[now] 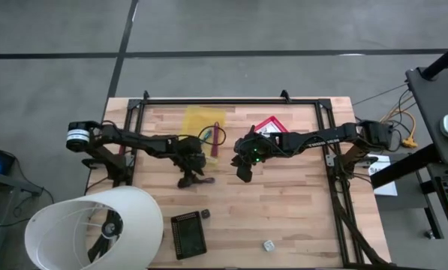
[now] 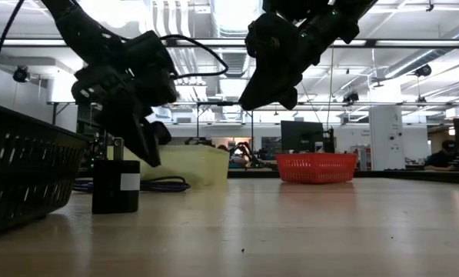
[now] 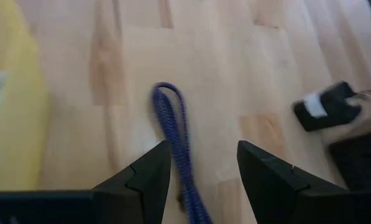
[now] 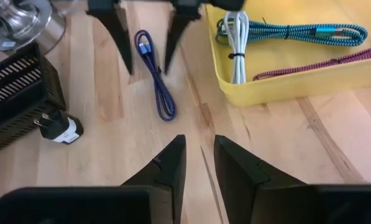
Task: Pick and place items into bin
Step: Put the dark blue charger cable into the yellow bin
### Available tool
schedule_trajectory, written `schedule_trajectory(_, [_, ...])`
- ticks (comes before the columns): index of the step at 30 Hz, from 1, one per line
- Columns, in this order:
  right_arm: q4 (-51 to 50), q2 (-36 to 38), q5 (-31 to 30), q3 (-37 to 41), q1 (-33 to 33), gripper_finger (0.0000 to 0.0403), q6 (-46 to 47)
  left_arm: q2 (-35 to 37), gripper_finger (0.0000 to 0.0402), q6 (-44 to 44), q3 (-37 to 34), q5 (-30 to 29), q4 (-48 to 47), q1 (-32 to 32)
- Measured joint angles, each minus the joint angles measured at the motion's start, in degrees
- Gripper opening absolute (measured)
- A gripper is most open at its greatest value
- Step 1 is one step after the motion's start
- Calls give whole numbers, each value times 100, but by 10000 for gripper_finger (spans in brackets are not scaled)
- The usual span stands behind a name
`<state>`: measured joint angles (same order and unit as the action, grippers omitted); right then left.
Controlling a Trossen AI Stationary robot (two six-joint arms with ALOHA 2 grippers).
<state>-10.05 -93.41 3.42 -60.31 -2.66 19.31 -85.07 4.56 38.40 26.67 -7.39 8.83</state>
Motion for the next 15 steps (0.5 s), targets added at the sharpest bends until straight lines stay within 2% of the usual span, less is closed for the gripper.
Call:
schedule_trajectory(8, [-30,2,0,0,0,72,17,100,169,481,-108,-78,-316,-270])
schedule_trajectory(15, [-49,2,1,0,0,76,17,100,169,483,-208,-795,-366,-284])
